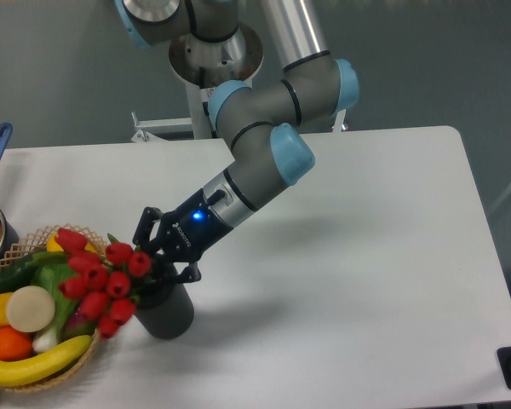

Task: Pick up the flowers from the vase
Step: 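Close the gripper around the tulip stems at the vase mouth, then lift the gripped tulips up out of the black vase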

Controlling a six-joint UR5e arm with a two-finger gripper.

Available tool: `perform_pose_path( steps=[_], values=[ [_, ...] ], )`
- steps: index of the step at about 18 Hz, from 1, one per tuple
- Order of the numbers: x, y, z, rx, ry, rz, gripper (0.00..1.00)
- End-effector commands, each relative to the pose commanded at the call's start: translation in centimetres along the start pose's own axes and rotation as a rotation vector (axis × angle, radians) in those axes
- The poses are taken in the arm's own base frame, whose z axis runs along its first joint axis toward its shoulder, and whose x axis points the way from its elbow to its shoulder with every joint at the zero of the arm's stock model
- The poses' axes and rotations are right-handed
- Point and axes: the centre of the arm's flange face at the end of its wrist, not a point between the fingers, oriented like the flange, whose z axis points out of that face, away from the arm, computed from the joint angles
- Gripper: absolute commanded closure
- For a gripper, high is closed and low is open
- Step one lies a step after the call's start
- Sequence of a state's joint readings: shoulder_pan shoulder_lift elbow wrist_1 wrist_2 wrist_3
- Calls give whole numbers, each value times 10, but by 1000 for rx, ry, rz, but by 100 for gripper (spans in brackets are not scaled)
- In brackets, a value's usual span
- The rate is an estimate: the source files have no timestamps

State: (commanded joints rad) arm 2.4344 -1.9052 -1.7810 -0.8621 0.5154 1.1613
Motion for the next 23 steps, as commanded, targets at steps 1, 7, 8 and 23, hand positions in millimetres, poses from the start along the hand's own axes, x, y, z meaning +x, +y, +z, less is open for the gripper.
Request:
perform_pose_path(
  steps=[1, 7, 8, 23],
  values=[
    [0, -3, -3, 2, -6, -13, 97],
    [5, -25, -32, 36, -45, -107, 97],
    [7, -28, -36, 40, -51, -121, 97],
    [7, -87, -117, 215, -91, -233, 97]
  ],
)
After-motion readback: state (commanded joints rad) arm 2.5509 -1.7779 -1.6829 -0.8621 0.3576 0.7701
